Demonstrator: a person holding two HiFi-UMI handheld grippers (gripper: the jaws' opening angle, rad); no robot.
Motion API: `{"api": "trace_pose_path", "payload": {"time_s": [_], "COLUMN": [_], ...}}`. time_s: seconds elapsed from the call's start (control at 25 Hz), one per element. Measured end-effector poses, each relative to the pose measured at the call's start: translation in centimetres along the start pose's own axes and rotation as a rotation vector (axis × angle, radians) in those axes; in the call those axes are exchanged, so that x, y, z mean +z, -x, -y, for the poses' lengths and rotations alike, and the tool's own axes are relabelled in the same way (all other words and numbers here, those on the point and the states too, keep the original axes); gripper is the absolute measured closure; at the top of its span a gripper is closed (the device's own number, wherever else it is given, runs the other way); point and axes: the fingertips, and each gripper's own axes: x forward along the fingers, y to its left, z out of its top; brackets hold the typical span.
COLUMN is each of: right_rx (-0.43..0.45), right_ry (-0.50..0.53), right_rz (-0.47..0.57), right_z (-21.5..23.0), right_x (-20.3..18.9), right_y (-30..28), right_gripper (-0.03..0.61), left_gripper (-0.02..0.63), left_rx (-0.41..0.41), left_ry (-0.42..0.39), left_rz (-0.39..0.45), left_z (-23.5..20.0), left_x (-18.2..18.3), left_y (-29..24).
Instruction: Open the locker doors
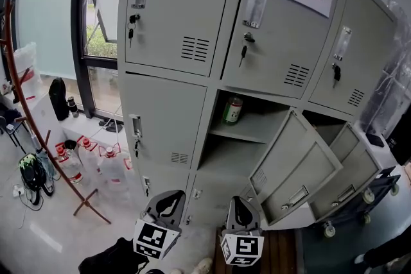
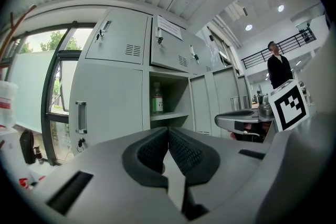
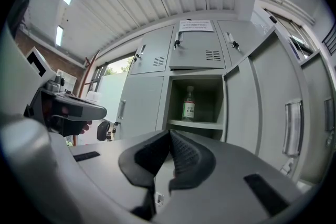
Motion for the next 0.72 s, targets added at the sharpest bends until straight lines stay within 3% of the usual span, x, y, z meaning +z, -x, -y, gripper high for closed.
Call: {"api": "trace_pose_path", "payload": {"time_s": [0.4,0.72], "right_rx": [0.03,0.199], "right_ry": [0.0,-0.001], "right_rz": [0.001,0.021], "right_z": [-1.2,-8.1], "right_x": [0.3,1.3], "right_y": [-1.1,-4.8], "right_gripper": [0.561,0.561], "left_gripper": [0.589,0.589], "left_rx": [0.017,0.15], "left_ry": [-0.002,-0.005], "left_rz": [-0.001,-0.017], "left_z": [-1.3,-6.7], "left_x": [0.1,-0.3], "left_y": [-0.1,2.9]}}
